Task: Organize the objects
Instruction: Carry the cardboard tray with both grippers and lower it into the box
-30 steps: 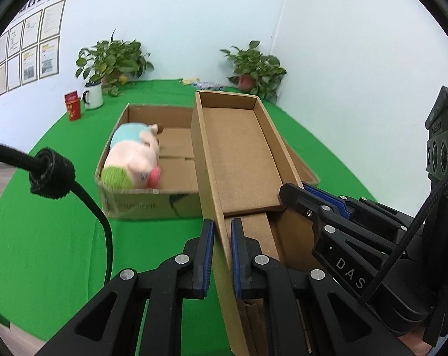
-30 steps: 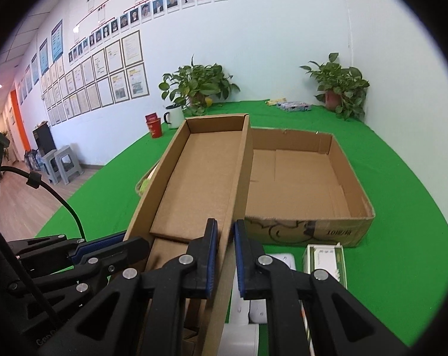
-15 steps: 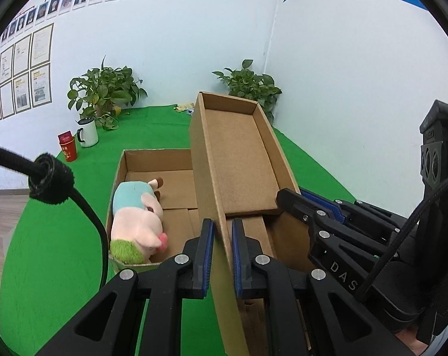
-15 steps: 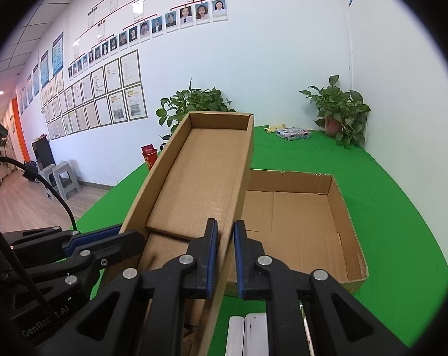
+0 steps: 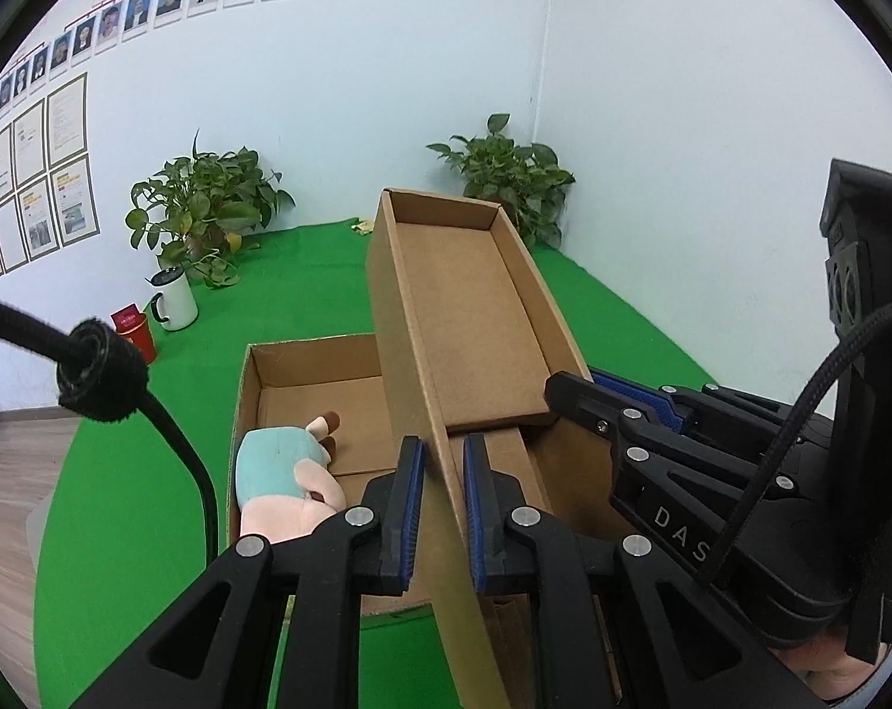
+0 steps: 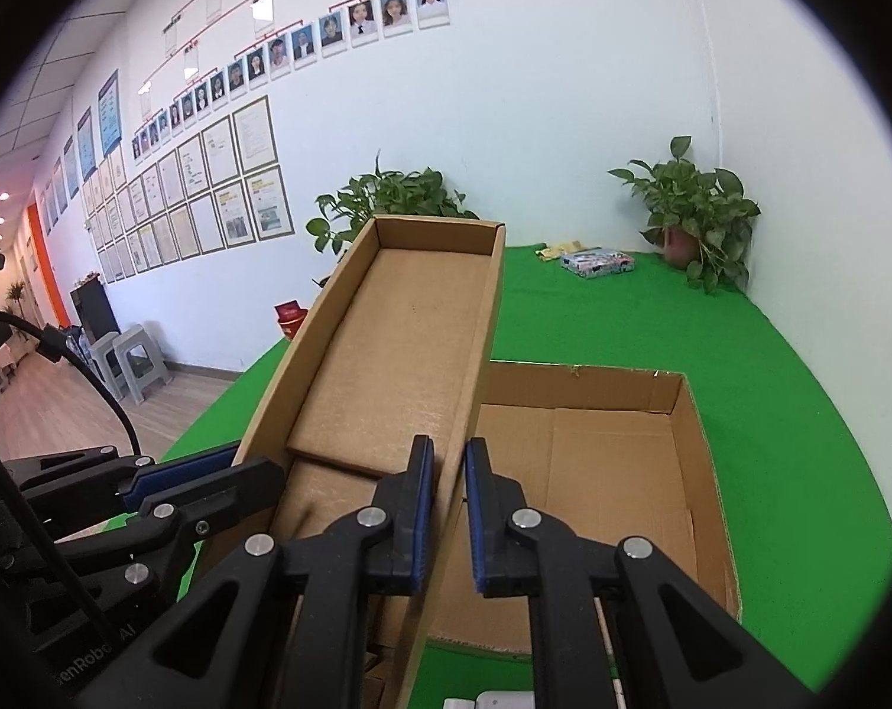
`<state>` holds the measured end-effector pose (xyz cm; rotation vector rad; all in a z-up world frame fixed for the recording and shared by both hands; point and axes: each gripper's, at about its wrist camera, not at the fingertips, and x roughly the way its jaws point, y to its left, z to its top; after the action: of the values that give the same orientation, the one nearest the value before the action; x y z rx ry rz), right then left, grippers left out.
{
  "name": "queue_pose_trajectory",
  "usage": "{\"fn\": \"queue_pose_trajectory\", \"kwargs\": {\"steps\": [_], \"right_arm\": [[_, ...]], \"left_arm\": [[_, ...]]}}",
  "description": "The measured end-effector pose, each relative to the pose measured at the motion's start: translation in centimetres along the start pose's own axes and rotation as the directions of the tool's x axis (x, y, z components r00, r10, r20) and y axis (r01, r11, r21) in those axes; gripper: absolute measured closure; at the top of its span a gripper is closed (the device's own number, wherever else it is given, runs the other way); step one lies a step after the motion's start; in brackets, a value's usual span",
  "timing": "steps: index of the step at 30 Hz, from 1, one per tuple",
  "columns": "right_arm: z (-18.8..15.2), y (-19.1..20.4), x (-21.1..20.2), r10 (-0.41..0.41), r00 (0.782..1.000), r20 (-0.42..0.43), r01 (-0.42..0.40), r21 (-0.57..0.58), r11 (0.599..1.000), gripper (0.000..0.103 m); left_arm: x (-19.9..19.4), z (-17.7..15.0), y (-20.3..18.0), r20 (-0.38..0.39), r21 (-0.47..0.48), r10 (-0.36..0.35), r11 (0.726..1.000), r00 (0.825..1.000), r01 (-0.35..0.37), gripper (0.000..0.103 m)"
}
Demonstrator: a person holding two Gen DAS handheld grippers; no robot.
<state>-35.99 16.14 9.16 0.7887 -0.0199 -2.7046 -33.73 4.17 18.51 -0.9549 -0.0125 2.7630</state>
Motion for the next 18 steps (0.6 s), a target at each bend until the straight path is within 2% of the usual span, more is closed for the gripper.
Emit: {"fn": "queue_pose_trajectory", "kwargs": {"steps": [6,18], "right_arm": [[0.4,-1.0,2.5,-0.013,1.0,-0.025,0.014,0.007,1.0,0.093],[-0.1,-2.6,9.8,0.027,0.992,-0.127,-0.022,0.035,0.999,0.093]], "left_arm": [[4.8,1.3,0.7,-0.057,0.002,-0.002,1.0,0.998,0.002,0.093],[15.0,-0.5,4.2,-0.185,-0.04,0.022,0.999,0.982,-0.03,0.094]]}}
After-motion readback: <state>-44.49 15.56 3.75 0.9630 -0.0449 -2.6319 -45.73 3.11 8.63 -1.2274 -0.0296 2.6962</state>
